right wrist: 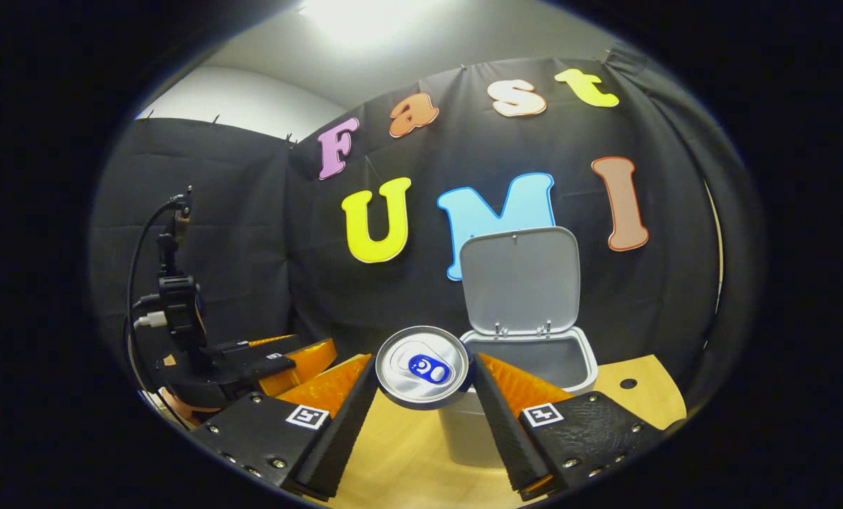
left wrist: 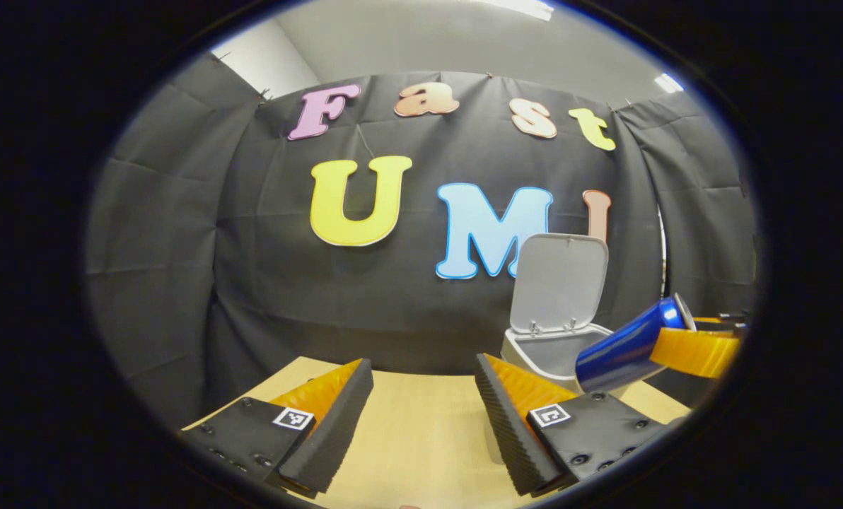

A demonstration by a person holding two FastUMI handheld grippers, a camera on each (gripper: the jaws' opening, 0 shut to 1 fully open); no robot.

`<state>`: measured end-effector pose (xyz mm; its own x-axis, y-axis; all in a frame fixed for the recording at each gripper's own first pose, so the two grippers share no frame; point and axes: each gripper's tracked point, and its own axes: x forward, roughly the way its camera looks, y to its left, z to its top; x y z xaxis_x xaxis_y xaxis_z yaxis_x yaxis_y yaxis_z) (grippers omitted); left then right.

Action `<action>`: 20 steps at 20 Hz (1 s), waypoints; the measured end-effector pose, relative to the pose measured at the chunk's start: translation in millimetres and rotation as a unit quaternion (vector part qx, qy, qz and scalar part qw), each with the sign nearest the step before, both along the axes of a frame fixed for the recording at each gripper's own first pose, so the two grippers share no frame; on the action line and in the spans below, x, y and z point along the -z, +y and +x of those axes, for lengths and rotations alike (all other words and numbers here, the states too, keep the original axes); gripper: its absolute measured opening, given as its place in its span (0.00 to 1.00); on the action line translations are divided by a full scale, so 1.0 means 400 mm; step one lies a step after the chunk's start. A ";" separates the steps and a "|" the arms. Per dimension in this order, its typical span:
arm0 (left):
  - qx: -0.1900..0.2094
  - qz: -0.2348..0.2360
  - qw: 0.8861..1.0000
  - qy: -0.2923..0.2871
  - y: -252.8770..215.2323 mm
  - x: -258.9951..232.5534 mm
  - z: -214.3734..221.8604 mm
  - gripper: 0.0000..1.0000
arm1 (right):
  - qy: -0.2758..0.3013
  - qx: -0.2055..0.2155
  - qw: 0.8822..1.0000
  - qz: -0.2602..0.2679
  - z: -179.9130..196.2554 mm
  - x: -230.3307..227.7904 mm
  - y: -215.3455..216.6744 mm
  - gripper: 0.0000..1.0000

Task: Press the lid of the desktop garbage bin to open it, pick up the crumpled paper on the desktop and throw it into the bin, then pick up the pop can on the desktop and drop it into the bin, and finally close the garbage bin lid.

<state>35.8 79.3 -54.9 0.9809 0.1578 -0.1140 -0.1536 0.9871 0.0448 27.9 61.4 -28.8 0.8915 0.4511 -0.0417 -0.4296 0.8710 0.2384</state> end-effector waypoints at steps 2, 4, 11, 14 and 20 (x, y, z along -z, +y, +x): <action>-0.002 0.004 1.000 -0.001 0.006 -0.003 -0.001 0.95 | -0.013 0.029 1.000 -0.002 0.024 -0.011 -0.023 0.84; -0.004 0.002 1.000 -0.002 0.006 -0.003 -0.001 0.95 | -0.025 0.059 0.998 -0.008 0.052 -0.019 -0.042 0.84; -0.001 0.000 1.000 -0.006 -0.004 -0.011 -0.007 0.95 | 0.006 0.122 0.991 -0.045 0.149 0.042 -0.117 0.84; -0.004 -0.001 1.000 -0.005 -0.001 -0.009 -0.006 0.95 | 0.013 0.140 0.989 -0.055 0.171 0.059 -0.141 0.84; -0.002 0.000 1.000 -0.005 -0.015 -0.014 -0.006 0.95 | 0.047 0.155 0.984 -0.076 0.209 0.120 -0.160 0.84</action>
<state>33.4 73.3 -49.2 0.9814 0.1617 -0.1039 -0.1580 0.9865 0.0431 111.7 -2.5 -76.9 0.9742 0.1394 -0.1773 -0.1190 0.9855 0.1211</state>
